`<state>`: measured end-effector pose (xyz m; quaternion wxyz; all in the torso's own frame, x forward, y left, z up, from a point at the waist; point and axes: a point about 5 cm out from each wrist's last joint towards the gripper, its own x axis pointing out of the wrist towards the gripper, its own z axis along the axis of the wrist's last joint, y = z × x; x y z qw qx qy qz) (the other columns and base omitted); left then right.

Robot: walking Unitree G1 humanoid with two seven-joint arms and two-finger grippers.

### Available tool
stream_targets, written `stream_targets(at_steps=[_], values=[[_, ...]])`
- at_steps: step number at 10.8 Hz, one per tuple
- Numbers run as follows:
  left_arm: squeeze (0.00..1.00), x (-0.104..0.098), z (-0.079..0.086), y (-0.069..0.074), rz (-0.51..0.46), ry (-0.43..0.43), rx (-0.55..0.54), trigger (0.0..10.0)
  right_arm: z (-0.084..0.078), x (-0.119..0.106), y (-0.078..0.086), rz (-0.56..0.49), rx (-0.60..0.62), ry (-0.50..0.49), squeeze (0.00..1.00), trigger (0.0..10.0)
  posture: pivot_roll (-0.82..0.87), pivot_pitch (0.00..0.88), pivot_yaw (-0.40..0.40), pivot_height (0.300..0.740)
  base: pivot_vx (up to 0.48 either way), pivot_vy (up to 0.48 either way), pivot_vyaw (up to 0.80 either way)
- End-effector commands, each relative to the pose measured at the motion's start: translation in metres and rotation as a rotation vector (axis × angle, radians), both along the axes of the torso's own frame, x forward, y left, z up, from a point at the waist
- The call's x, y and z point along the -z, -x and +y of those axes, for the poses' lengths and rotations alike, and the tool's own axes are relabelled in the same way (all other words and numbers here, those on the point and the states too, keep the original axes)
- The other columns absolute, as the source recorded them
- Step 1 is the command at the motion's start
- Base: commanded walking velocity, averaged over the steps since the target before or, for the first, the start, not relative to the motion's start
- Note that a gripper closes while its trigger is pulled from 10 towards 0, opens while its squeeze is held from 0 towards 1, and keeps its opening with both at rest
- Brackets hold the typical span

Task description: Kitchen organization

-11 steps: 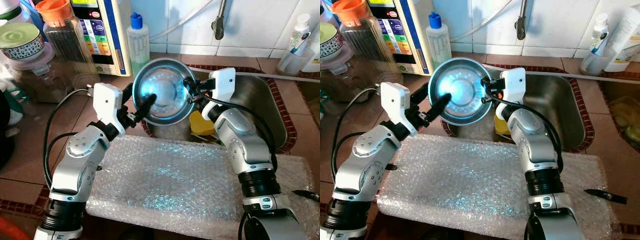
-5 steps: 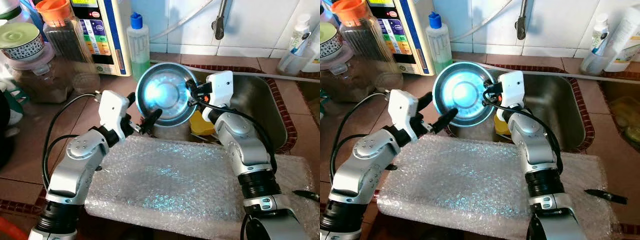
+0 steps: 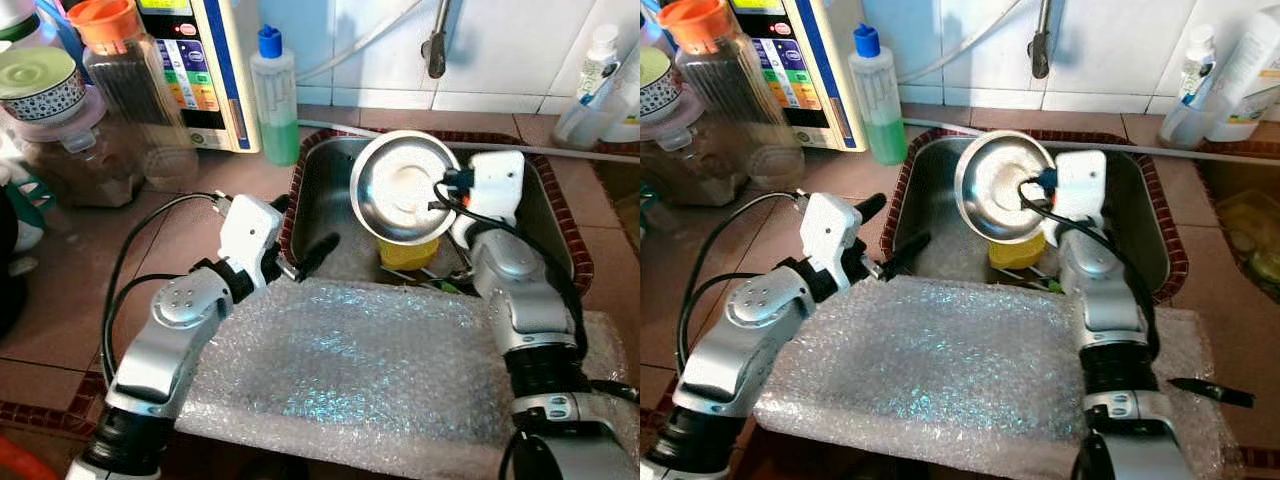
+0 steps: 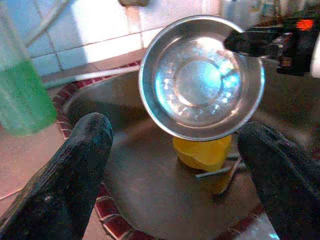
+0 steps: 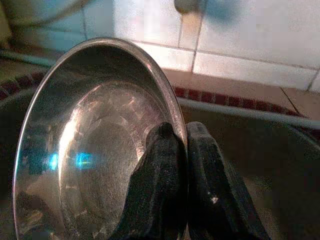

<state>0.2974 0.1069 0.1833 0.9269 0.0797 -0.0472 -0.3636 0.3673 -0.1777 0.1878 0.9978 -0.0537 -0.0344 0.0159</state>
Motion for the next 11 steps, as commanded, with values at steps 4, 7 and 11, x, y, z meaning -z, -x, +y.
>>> stream_targets(at_steps=[4,7,11], values=[[1.00,0.010,-0.014,0.019,0.037,-0.086,0.170,10.0,-0.023,0.028,0.000,0.121,0.110,0.029,0.00,0.0,-0.10,0.149,0.081,0.740,0.000,0.000,0.00],[1.00,0.009,-0.014,0.019,0.027,-0.097,0.165,10.0,-0.034,0.046,0.002,0.209,0.162,-0.011,0.00,0.0,-0.10,0.150,0.077,0.740,0.000,0.000,0.00],[1.00,0.011,-0.014,0.020,0.027,-0.130,0.175,10.0,-0.038,0.057,0.004,0.264,0.196,-0.034,0.59,10.0,-0.10,0.151,0.081,0.740,0.000,0.000,0.00]])
